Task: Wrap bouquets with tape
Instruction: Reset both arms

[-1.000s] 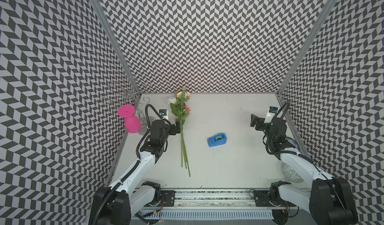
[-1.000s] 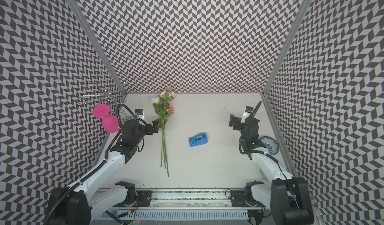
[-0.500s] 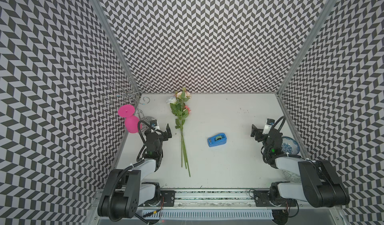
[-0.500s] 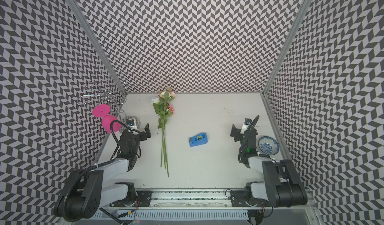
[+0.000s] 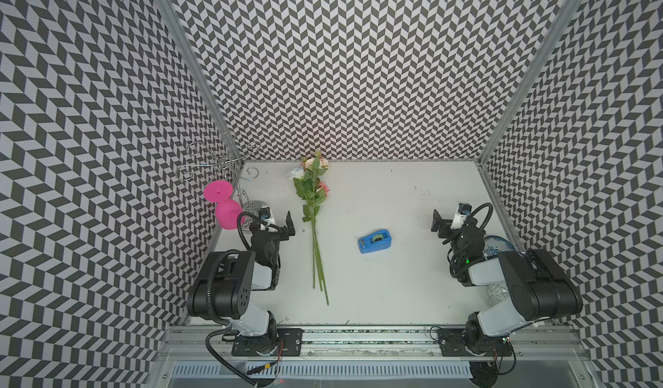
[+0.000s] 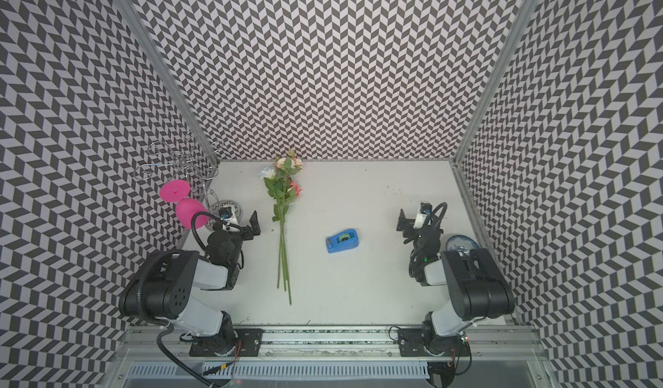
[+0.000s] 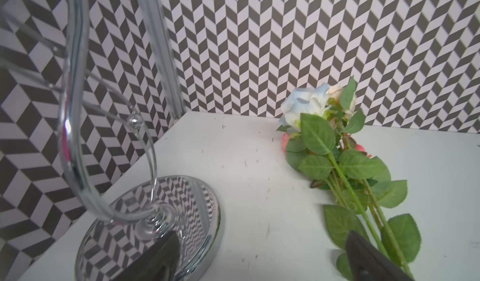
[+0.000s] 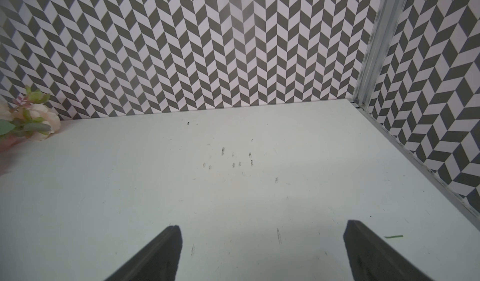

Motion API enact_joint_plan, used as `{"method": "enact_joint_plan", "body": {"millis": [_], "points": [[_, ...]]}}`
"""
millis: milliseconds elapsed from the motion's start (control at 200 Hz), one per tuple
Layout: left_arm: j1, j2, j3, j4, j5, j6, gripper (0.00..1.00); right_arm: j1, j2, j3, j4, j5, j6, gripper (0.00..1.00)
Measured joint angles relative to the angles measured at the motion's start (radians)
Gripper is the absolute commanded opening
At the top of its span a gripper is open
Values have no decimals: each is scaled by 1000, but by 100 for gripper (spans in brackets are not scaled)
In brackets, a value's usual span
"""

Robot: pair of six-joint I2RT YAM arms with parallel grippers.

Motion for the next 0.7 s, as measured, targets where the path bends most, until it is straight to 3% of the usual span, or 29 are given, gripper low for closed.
{"method": "enact_joint_plan", "body": {"millis": [220, 696], "points": [[-6, 0, 13, 2, 7, 10, 100, 0, 1, -21, 94, 4, -2, 99], [-8, 0, 13, 2, 6, 11, 100, 0, 3, -19, 101, 7, -2, 99]]}}
